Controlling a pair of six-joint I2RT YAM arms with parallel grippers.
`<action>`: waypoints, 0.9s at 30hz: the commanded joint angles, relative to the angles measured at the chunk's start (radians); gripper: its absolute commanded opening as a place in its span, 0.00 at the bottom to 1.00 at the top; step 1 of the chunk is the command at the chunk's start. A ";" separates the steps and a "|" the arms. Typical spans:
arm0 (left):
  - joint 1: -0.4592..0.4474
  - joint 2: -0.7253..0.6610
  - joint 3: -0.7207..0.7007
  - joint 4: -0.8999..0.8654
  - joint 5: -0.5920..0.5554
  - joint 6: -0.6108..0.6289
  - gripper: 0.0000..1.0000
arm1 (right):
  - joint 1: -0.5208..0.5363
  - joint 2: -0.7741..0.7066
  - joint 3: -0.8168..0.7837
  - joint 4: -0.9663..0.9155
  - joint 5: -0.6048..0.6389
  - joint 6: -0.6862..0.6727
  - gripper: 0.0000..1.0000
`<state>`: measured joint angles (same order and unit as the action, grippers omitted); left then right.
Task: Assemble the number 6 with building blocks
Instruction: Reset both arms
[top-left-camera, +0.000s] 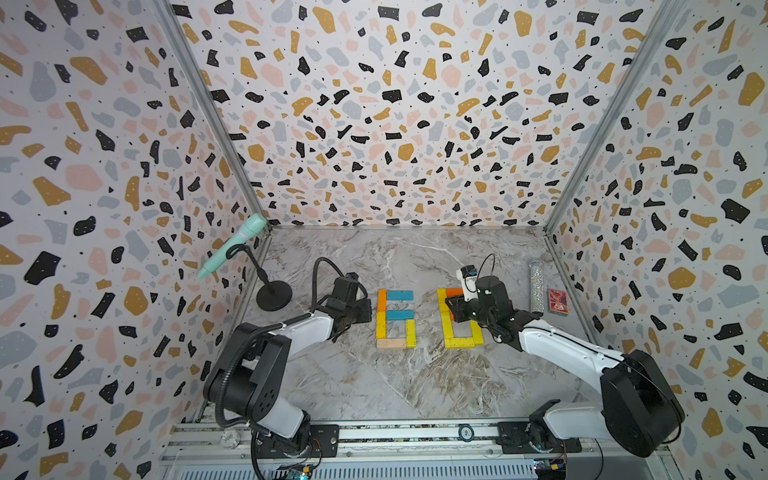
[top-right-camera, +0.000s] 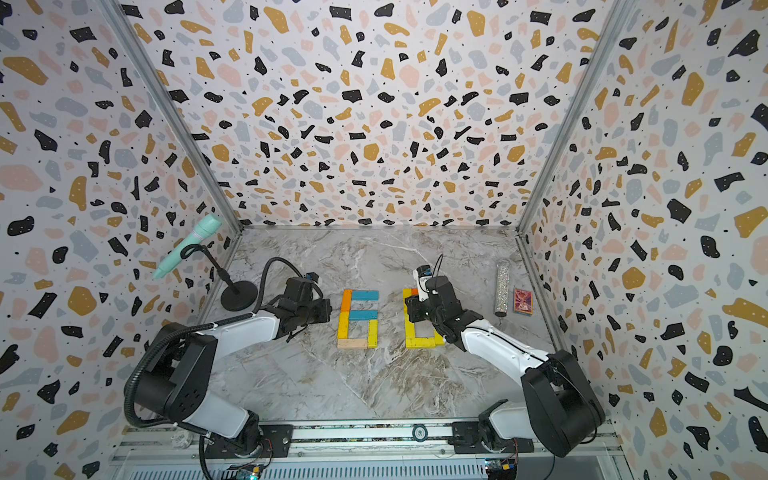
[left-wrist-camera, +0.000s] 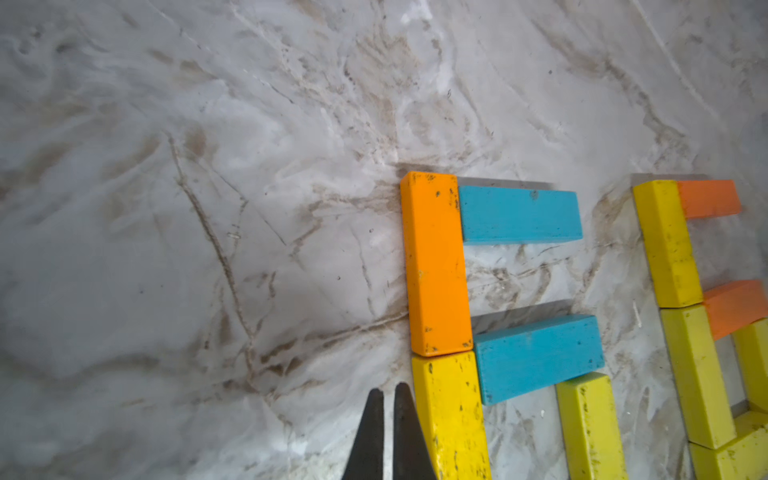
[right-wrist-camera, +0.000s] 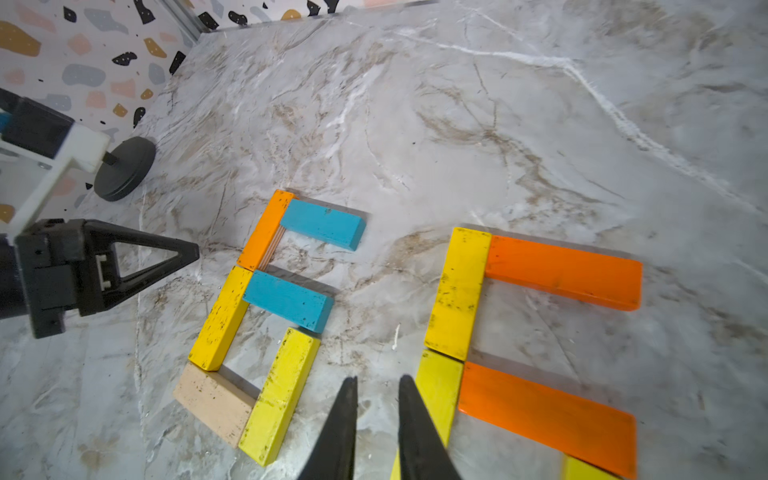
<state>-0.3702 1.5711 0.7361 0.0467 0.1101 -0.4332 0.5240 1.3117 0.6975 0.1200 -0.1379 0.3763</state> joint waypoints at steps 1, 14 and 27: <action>0.003 0.047 0.026 0.015 -0.004 0.025 0.00 | -0.024 -0.041 -0.028 0.010 -0.023 0.003 0.21; 0.009 -0.040 0.013 0.057 -0.171 0.038 0.04 | -0.146 -0.118 -0.083 0.037 0.015 -0.035 0.28; 0.098 -0.336 -0.324 0.545 -0.919 0.236 0.99 | -0.519 -0.317 -0.473 0.559 0.295 -0.184 0.82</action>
<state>-0.2813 1.1683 0.4530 0.4519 -0.6872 -0.2733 0.0387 0.9585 0.2596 0.4732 0.1299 0.2558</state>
